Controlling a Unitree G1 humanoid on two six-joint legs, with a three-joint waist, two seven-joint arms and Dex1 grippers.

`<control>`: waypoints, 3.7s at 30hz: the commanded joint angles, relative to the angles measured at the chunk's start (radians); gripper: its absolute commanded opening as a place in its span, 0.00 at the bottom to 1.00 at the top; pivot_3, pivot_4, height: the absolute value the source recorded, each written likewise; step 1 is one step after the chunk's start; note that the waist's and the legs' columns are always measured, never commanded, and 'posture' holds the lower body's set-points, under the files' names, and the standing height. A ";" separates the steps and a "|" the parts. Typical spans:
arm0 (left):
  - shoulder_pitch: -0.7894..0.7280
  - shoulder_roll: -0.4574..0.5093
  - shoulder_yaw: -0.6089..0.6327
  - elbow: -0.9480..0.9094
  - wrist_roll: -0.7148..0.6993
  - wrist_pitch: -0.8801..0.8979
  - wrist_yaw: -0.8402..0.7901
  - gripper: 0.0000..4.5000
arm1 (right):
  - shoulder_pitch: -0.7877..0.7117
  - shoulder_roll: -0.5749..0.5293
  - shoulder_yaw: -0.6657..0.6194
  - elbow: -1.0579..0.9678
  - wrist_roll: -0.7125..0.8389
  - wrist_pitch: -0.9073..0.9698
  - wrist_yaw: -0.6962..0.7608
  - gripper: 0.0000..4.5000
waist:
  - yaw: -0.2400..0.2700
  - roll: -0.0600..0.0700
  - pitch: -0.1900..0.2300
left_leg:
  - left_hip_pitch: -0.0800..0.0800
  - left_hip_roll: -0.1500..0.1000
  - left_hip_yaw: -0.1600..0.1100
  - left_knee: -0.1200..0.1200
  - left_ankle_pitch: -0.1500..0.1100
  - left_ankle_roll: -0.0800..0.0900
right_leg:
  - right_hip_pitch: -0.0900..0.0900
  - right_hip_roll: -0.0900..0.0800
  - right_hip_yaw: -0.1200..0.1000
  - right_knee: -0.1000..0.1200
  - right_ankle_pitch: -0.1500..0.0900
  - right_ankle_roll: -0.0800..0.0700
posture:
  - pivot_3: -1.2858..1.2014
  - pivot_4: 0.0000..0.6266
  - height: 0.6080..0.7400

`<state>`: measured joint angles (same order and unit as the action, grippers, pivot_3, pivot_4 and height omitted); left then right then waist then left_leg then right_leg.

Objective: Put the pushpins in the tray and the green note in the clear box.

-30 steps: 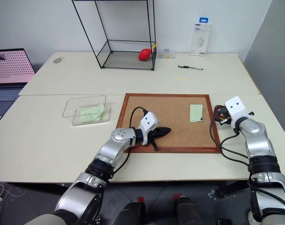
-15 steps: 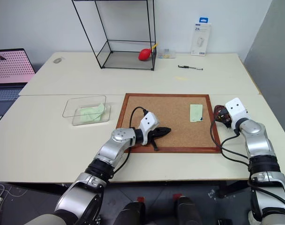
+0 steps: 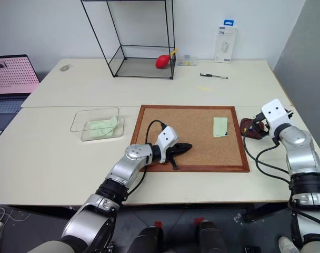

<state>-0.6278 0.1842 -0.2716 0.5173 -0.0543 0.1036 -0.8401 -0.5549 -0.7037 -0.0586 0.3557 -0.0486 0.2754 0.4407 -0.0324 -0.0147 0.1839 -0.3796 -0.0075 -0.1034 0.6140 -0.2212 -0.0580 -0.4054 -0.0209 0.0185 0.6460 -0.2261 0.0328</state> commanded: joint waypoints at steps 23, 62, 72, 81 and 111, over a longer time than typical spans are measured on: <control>0.030 0.005 -0.035 0.040 0.054 0.012 -0.007 0.00 | 0.109 0.260 -0.018 -0.181 0.168 0.090 0.005 0.77 | 0.000 0.001 -0.001 | 0.000 0.000 -0.001 0.000 0.000 0.000 | 0.001 0.000 -0.001 0.000 0.000 0.000 | 0.52 0.24 1.00; 0.036 0.018 -0.061 0.052 0.084 0.028 -0.006 0.00 | 0.127 0.265 -0.079 -0.370 0.258 0.159 0.008 0.01 | 0.000 0.001 -0.001 | 0.000 0.000 -0.002 0.000 0.000 0.000 | 0.000 0.000 -0.001 0.000 0.000 0.000 | 0.52 0.24 1.00; 0.037 0.013 -0.062 0.052 0.079 0.025 -0.004 0.00 | 0.117 0.092 -0.063 -0.187 0.071 0.073 -0.067 0.01 | 0.001 0.001 -0.002 | 0.000 0.000 -0.001 0.000 0.000 0.000 | 0.000 0.000 -0.001 -0.001 0.000 0.000 | 0.52 0.24 1.00; 0.034 0.009 -0.062 0.055 0.080 0.013 0.003 0.00 | 0.072 0.073 -0.029 -0.007 0.001 -0.029 -0.086 0.01 | 0.000 0.002 -0.003 | 0.000 0.000 0.000 0.000 0.000 0.000 | 0.000 0.000 0.000 -0.001 0.000 0.000 | 0.52 0.24 1.00; 0.038 0.014 -0.058 0.050 0.076 0.013 0.006 0.00 | 0.152 0.198 -0.054 -0.264 0.255 0.051 0.121 0.81 | 0.000 0.001 -0.004 | 0.000 0.000 -0.002 0.000 0.000 0.000 | 0.001 0.001 -0.001 -0.001 0.000 0.000 | 0.52 0.24 1.00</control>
<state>-0.6271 0.1915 -0.2926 0.5151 -0.0239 0.0832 -0.8282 -0.4033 -0.5184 -0.1125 0.1677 0.1632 0.3059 0.5445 -0.0325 -0.0135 0.1803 -0.3796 -0.0073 -0.1050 0.6141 -0.2213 -0.0580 -0.4045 -0.0205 0.0173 0.6454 -0.2262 0.0330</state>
